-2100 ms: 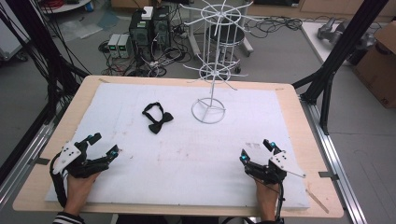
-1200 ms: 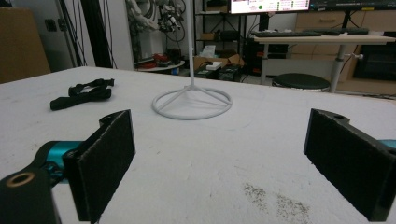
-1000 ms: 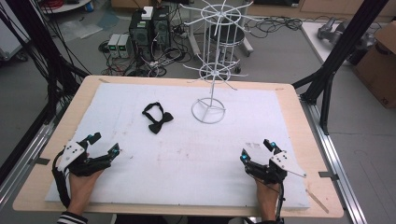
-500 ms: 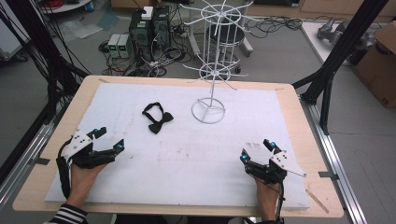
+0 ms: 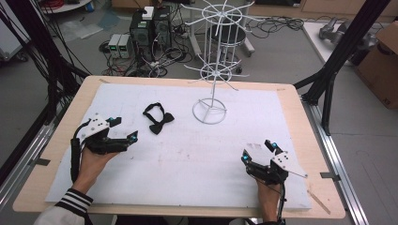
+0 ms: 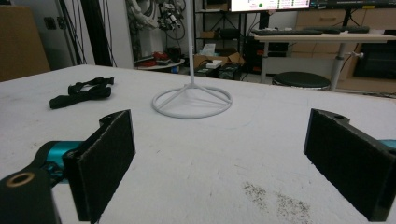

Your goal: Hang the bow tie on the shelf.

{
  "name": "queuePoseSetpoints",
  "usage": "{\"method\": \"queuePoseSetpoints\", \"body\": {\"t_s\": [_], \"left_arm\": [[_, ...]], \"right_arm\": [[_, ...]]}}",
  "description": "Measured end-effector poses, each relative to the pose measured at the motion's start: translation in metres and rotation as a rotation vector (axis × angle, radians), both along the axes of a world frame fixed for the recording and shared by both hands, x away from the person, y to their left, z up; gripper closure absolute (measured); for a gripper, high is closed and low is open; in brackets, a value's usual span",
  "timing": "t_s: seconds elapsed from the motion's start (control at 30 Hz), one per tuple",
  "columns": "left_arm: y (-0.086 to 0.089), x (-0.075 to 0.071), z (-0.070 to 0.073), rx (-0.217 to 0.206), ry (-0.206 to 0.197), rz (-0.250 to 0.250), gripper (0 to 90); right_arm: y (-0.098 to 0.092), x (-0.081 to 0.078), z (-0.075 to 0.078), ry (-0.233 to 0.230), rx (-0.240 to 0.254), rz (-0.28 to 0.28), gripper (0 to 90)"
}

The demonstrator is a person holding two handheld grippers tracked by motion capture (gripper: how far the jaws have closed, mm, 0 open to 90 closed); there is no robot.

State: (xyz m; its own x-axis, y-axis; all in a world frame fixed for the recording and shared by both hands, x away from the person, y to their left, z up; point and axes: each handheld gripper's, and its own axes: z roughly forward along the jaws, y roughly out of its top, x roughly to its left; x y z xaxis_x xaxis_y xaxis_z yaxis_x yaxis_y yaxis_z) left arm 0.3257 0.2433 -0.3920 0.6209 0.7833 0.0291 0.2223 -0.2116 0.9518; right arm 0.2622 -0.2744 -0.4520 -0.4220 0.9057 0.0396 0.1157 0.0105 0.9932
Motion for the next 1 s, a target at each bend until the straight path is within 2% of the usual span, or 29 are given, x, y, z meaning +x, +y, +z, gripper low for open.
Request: {"method": "queuePoseSetpoints", "body": {"t_s": [0.13, 0.23, 0.37, 0.83, 1.0], "left_arm": [[-0.009, 0.01, 0.012, 0.047, 0.029, -0.019, 15.7], [-0.016, 0.017, 0.019, 0.06, 0.054, -0.034, 15.7], [-0.025, 0.026, 0.024, 0.1, 0.079, -0.047, 15.7], [-0.054, 0.057, 0.024, 0.193, 0.135, -0.073, 17.3], [-0.062, 0.064, 0.028, 0.216, 0.134, -0.074, 17.3]], "right_arm": [[0.0, 0.0, 0.0, -0.001, -0.003, 0.0, 7.9], [0.0, 0.0, 0.0, -0.001, 0.0, 0.0, 7.9], [0.0, 0.0, 0.0, 0.004, 0.006, -0.002, 7.9], [0.0, 0.0, 0.0, 0.007, 0.003, -0.006, 7.9], [0.0, 0.0, 0.0, 0.007, 0.007, -0.004, 7.9]]}}
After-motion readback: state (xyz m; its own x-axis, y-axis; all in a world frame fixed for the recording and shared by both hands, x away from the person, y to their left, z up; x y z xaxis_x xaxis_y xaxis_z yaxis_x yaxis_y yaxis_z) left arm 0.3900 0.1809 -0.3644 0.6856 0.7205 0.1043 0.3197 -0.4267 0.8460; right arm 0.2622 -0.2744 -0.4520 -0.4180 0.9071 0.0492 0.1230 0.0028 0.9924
